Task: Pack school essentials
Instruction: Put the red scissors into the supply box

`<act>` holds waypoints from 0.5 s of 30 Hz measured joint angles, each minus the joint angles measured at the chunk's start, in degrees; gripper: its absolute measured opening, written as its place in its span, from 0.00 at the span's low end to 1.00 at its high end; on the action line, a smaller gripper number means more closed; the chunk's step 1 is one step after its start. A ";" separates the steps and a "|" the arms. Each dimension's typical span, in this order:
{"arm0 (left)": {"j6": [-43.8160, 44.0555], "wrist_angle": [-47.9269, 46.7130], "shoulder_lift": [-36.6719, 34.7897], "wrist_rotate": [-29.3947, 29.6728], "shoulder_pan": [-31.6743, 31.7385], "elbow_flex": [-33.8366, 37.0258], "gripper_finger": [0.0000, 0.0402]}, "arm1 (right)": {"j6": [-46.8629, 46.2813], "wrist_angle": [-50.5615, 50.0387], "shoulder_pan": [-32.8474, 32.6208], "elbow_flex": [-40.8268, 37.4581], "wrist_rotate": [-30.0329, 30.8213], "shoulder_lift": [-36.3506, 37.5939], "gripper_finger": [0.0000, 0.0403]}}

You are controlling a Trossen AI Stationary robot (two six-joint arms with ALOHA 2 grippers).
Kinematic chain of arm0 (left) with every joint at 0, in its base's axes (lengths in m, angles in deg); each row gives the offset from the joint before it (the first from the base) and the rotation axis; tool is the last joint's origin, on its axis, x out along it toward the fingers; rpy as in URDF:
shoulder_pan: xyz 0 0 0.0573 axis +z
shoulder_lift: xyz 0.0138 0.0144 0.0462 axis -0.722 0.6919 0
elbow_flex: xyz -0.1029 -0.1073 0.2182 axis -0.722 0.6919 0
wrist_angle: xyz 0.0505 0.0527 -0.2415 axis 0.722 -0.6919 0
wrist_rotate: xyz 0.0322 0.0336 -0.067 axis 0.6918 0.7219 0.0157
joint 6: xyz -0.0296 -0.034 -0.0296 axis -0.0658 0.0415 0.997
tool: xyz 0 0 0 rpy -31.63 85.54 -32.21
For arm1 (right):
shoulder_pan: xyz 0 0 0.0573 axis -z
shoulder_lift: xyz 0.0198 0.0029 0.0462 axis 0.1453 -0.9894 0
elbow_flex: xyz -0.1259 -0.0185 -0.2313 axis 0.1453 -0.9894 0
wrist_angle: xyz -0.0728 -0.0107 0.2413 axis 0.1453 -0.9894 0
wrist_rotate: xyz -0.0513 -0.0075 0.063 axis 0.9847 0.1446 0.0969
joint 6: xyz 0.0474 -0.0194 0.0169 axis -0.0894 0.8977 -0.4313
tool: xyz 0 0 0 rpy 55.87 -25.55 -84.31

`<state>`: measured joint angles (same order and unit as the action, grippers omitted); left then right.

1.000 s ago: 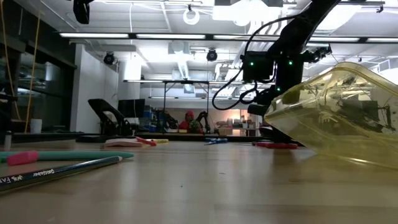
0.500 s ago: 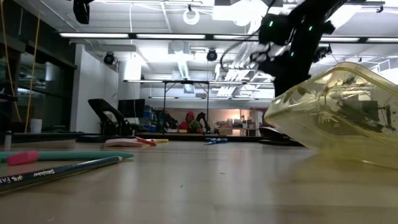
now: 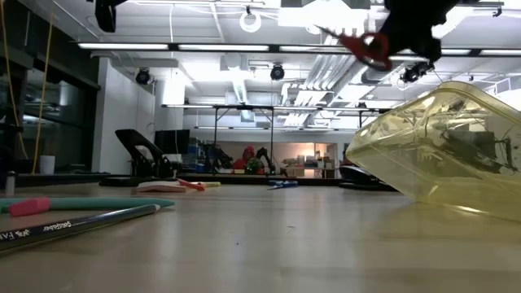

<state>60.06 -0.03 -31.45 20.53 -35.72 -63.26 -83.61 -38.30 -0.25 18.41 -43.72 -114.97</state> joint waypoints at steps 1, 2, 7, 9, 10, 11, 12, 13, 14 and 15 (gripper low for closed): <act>0.00 0.00 0.00 0.33 -0.01 0.00 0.00 | 0.00 2.80 -2.08 -1.08 2.96 0.99 0.07; 0.00 0.00 0.00 0.53 0.01 0.00 0.00 | -0.06 6.62 -3.84 -3.00 5.46 2.08 0.07; 0.07 0.01 0.00 0.51 -0.02 0.00 0.00 | 5.92 39.45 -8.45 -17.93 9.52 4.99 0.07; 0.06 0.01 0.01 -1.34 -0.01 0.00 0.00 | 12.06 51.64 -8.62 -21.92 9.00 4.89 0.07; 0.00 0.01 0.20 -3.14 -0.02 0.00 0.00 | 14.41 55.88 -8.35 -23.08 8.93 4.61 0.07; -0.25 0.03 0.55 -5.44 -0.02 -0.02 0.00 | 16.62 58.71 -7.92 -23.83 8.66 4.41 0.07; -0.31 -0.12 0.98 -7.56 -0.02 -0.02 0.00 | 18.00 60.30 -7.47 -24.25 7.93 4.36 0.07; -0.27 -0.25 1.65 -9.07 -0.04 -0.02 0.00 | 19.06 61.03 -6.92 -24.31 7.26 4.35 0.07; -0.02 -0.24 2.60 -10.08 -0.06 -0.02 0.00 | 19.92 61.44 -6.29 -24.27 5.99 4.39 0.07; -0.01 -0.27 3.61 -10.28 -0.06 -0.02 0.00 | 20.73 61.45 -5.59 -24.15 4.54 4.39 0.07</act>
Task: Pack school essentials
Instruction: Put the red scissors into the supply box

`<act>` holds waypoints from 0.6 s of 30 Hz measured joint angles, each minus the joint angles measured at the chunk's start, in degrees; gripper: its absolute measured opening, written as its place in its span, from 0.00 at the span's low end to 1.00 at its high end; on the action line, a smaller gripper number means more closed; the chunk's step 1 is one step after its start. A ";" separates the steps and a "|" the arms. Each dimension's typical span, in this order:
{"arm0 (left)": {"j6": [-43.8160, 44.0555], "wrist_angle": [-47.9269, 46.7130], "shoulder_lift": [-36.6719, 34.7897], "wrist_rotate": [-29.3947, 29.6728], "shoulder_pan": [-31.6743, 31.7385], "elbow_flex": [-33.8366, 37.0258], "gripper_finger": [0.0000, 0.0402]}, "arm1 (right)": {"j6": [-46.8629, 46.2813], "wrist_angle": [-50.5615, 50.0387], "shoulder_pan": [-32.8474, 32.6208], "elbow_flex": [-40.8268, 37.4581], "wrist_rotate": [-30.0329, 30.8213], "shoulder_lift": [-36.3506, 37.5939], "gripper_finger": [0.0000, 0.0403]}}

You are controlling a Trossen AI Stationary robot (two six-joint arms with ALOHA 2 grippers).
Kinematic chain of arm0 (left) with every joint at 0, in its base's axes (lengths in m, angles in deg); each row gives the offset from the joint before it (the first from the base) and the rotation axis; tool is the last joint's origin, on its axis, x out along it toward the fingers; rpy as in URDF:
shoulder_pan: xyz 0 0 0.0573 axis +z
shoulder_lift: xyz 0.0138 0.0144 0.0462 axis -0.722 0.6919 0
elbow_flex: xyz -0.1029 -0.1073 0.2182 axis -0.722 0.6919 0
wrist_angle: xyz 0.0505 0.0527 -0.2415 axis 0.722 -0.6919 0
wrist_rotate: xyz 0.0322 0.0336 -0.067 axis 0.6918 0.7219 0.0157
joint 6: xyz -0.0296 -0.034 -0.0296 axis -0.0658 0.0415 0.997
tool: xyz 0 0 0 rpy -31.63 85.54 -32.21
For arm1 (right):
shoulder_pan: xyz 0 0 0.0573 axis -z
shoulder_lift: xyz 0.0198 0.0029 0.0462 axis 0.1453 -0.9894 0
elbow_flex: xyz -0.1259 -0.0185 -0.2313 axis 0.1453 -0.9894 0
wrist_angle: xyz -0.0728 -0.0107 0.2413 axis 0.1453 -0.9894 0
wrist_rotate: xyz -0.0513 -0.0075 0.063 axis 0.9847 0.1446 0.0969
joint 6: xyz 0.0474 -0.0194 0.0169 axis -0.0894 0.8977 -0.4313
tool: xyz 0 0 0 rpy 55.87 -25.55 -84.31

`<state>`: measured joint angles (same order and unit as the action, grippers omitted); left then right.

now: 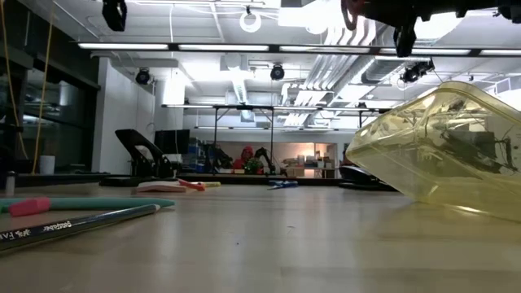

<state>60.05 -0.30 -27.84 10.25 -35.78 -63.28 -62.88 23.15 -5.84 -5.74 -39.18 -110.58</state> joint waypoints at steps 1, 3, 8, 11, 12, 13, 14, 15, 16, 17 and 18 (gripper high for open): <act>-0.01 -0.01 1.09 -0.07 0.02 0.00 0.00 | 0.73 -0.06 0.71 0.07 -1.72 -0.01 0.07; -0.01 0.00 3.19 -0.05 0.07 0.00 0.00 | 1.30 0.02 2.25 0.20 -5.02 -0.01 0.07; -0.45 2.52 6.70 -1.13 0.04 0.07 0.00 | 0.97 0.04 4.66 0.21 -8.34 -0.01 0.07; -0.42 3.48 7.25 -1.80 0.04 0.04 0.00 | 0.97 0.04 4.94 0.21 -9.31 -0.01 0.07; -0.42 3.67 7.22 -1.80 0.04 0.04 0.00 | 0.55 0.01 4.94 0.21 -9.37 -0.01 0.07; -0.42 3.83 7.18 -1.80 0.04 0.04 0.00 | 0.18 -0.11 4.94 0.22 -9.43 -0.01 0.07; -0.39 3.90 7.16 -1.80 0.04 0.04 0.00 | -0.78 -0.46 4.94 0.24 -9.59 -0.01 0.06; -0.16 3.87 7.11 -1.80 0.04 0.04 0.00 | -1.95 -0.97 4.94 0.28 -9.69 -0.01 0.02; -0.03 3.83 7.05 -1.80 0.04 0.04 0.00 | -3.40 -1.56 4.94 0.28 -10.36 -0.01 0.01; -0.01 3.83 6.98 -1.80 0.04 0.04 0.00 | -5.05 -2.42 4.92 0.28 -11.24 -0.01 0.00; 0.00 3.85 6.97 -1.80 0.04 0.04 0.00 | -7.39 -3.60 4.75 0.30 -12.24 -0.01 0.00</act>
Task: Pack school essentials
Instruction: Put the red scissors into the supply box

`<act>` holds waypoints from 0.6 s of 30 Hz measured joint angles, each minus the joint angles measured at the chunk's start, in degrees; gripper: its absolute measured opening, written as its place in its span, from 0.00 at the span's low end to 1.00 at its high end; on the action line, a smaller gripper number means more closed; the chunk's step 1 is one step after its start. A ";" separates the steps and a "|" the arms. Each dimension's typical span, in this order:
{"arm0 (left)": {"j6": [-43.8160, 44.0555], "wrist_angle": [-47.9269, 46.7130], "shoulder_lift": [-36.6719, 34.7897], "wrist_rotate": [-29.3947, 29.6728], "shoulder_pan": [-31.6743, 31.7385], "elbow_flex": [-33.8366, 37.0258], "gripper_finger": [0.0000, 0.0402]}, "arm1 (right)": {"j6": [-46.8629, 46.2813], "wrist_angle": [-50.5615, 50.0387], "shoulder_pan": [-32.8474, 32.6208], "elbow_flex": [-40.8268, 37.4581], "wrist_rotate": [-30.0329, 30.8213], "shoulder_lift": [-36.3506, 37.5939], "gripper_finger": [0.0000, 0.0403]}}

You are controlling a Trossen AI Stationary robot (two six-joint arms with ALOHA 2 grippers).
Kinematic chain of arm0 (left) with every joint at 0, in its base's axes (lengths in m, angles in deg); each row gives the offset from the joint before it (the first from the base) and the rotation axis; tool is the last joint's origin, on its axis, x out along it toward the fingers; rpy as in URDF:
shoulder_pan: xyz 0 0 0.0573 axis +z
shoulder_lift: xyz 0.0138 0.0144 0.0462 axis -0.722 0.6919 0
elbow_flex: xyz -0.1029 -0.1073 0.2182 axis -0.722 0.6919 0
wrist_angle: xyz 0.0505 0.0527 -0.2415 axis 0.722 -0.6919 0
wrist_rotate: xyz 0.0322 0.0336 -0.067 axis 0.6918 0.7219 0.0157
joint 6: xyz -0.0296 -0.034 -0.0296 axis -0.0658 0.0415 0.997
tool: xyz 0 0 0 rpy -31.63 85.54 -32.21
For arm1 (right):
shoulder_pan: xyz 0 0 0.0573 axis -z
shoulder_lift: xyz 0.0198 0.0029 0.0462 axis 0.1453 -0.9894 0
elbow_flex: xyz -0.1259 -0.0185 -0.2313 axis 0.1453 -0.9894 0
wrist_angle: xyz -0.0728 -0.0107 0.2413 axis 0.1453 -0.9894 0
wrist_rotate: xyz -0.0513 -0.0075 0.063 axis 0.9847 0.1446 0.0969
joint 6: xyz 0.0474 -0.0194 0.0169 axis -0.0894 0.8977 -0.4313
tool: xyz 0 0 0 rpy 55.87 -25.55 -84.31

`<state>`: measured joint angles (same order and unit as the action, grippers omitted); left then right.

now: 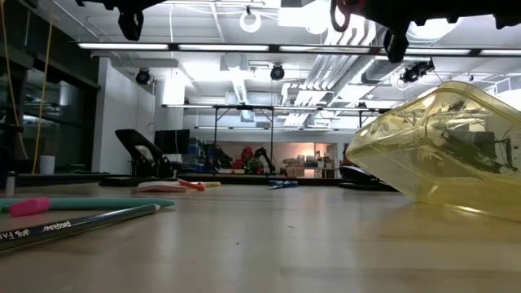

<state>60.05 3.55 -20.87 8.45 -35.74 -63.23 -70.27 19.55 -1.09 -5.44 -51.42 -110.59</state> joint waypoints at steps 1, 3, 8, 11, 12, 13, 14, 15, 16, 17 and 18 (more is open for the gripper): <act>0.01 -0.01 0.00 0.00 0.00 0.00 0.00 | -2.67 -1.72 -0.49 0.02 -0.91 0.00 0.00; 0.01 -0.18 0.02 0.02 0.00 0.00 0.00 | -7.89 -6.80 -1.97 0.02 -2.64 0.00 0.00; 0.12 -0.23 0.02 0.04 0.00 0.00 0.00 | -15.23 -15.10 -7.85 0.02 -2.91 -0.03 0.00; 0.14 -0.25 0.02 0.07 0.00 0.00 0.00 | -21.04 -18.93 -12.02 0.02 -2.94 0.02 0.00; 0.11 -0.25 0.02 0.08 0.00 0.00 0.00 | -23.31 -20.77 -13.54 0.02 -2.94 0.00 0.00; 0.08 -0.25 0.02 0.19 0.00 0.00 0.00 | -25.69 -22.95 -14.99 0.02 -2.93 0.00 0.00; 0.08 -0.27 0.02 0.48 0.00 0.00 0.00 | -28.21 -25.44 -16.37 0.02 -2.94 0.00 0.00; 0.06 -0.27 0.02 0.94 -0.04 0.00 0.00 | -30.62 -27.68 -17.70 0.02 -2.92 -0.01 0.00; 0.05 -0.27 0.02 1.35 -0.04 0.00 0.00 | -32.84 -29.42 -18.98 0.02 -2.92 -0.02 0.00; 0.05 -0.27 0.02 1.69 -0.04 0.00 0.00 | -34.73 -30.53 -20.14 0.02 -2.94 -0.02 0.00; 0.07 -0.27 0.02 1.97 -0.04 0.00 0.00 | -36.57 -31.32 -21.22 0.02 -2.93 -0.02 0.00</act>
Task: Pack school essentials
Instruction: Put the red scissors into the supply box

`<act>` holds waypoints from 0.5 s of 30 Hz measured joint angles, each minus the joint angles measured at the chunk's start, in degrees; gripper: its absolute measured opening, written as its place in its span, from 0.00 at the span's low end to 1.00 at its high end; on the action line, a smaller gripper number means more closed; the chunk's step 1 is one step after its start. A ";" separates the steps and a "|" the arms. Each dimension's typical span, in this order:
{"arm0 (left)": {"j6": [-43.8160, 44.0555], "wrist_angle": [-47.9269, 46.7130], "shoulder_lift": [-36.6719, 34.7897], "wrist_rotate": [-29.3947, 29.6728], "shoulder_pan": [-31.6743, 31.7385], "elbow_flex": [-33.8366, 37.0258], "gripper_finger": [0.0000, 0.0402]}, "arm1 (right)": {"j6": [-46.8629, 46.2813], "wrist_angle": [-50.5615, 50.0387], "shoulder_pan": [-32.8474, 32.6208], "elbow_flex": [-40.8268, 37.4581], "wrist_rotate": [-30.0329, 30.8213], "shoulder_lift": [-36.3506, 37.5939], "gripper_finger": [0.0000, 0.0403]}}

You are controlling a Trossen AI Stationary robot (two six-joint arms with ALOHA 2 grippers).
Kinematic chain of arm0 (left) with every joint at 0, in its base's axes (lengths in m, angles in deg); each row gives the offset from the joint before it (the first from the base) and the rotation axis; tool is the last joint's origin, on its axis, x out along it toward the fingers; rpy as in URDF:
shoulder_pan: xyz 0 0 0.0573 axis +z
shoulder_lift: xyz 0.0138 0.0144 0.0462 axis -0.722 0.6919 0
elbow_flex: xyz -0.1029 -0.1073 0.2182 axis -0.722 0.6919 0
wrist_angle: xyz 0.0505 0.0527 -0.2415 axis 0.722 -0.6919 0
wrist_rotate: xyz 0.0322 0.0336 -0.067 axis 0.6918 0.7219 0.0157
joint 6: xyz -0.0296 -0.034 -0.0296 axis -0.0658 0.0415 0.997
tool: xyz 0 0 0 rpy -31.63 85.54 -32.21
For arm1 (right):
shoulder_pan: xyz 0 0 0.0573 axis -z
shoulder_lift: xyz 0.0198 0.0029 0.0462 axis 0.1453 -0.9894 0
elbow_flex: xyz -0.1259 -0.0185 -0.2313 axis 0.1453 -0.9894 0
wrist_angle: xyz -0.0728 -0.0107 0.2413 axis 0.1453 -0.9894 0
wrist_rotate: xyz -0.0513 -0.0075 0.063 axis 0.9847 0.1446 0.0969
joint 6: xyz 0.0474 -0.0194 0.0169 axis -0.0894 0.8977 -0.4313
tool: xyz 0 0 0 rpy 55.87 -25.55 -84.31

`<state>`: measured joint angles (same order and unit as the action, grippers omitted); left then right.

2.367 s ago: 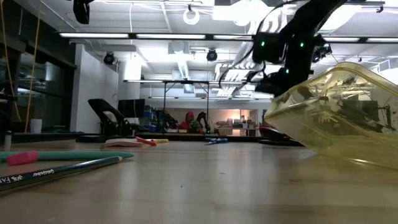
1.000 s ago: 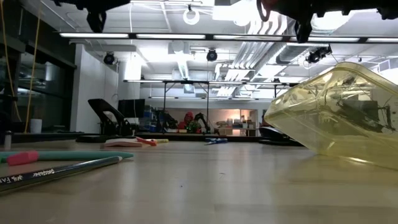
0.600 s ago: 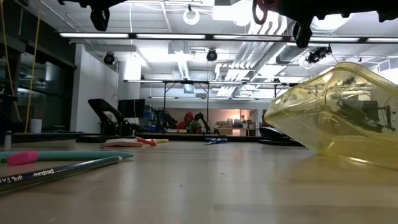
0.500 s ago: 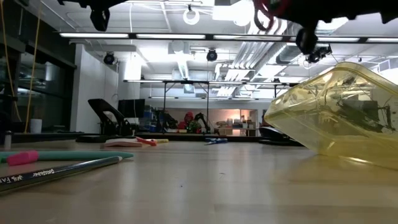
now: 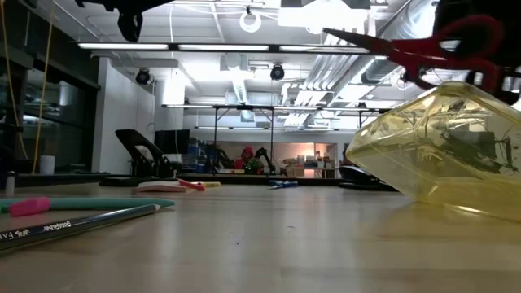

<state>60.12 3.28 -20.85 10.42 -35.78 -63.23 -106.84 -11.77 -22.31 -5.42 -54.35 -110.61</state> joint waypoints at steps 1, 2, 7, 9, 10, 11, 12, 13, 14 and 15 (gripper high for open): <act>0.01 0.00 0.00 0.45 0.01 0.00 0.00 | -2.10 -1.02 -0.93 0.00 -0.05 0.00 0.00; 0.01 0.00 0.00 0.71 0.02 0.00 0.00 | -4.92 -2.45 -1.80 0.00 -0.15 0.00 0.00; -0.02 0.00 0.00 0.87 0.02 0.00 0.00 | -17.43 -9.26 -6.50 0.00 -2.38 0.00 0.00; -0.02 0.00 0.00 0.92 0.02 0.00 0.00 | -21.63 -11.34 -7.90 -0.05 -3.66 0.00 0.00; -0.02 0.00 0.00 1.15 0.02 0.00 0.00 | -23.71 -11.48 -8.35 -0.24 -4.09 0.00 0.00; -0.01 0.00 0.00 1.49 0.02 0.00 0.00 | -25.58 -11.49 -8.66 -0.31 -4.28 0.00 0.00; 0.00 0.00 0.00 1.81 0.02 0.00 0.00 | -27.14 -11.50 -8.80 -0.35 -4.52 0.00 0.00; -0.02 0.00 0.00 1.96 0.02 0.00 0.00 | -28.60 -11.45 -8.82 -0.35 -4.68 0.00 0.00; -0.02 0.00 0.00 2.01 0.02 0.00 0.00 | -30.28 -11.34 -8.62 -0.35 -4.91 0.00 0.00; -0.02 0.00 0.00 2.02 0.04 0.00 0.00 | -32.37 -11.31 -8.29 -0.35 -5.54 0.00 0.00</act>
<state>60.10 3.28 -20.85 12.44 -35.75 -63.23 -139.22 -23.08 -30.60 -5.77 -59.89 -110.61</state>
